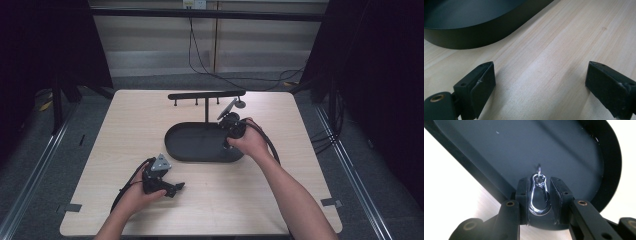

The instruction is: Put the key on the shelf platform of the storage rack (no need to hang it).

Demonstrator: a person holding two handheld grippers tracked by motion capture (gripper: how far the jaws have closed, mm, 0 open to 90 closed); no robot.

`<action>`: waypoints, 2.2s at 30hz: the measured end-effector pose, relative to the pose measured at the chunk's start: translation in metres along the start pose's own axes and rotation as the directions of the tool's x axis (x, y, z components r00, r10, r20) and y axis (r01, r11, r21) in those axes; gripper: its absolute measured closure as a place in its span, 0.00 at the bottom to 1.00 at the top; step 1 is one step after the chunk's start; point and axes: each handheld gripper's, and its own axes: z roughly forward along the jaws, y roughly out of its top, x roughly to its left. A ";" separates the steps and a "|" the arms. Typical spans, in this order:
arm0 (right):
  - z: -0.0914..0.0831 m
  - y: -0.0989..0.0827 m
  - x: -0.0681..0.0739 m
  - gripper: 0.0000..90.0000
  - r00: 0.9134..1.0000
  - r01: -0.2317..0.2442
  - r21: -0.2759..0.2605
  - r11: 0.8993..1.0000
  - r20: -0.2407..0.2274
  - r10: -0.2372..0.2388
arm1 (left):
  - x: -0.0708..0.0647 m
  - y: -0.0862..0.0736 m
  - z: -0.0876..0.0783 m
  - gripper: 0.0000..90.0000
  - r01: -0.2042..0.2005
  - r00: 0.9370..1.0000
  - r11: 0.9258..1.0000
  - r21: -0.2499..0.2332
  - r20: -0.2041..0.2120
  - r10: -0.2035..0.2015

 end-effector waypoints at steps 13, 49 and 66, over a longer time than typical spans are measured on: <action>0.018 0.000 -0.002 0.77 1.000 -0.008 -0.008 1.000 -0.016 0.008 | 0.000 0.000 0.000 0.10 0.005 1.000 1.000 0.001 0.005 -0.005; 0.037 -0.005 -0.012 0.76 1.000 -0.025 -0.044 0.999 -0.004 0.025 | 0.000 0.000 0.000 0.10 -0.003 1.000 1.000 0.006 0.002 0.003; 0.033 -0.009 -0.011 0.48 1.000 -0.025 -0.057 0.998 -0.008 0.024 | 0.000 0.000 0.000 0.10 -0.004 1.000 1.000 0.008 0.001 0.004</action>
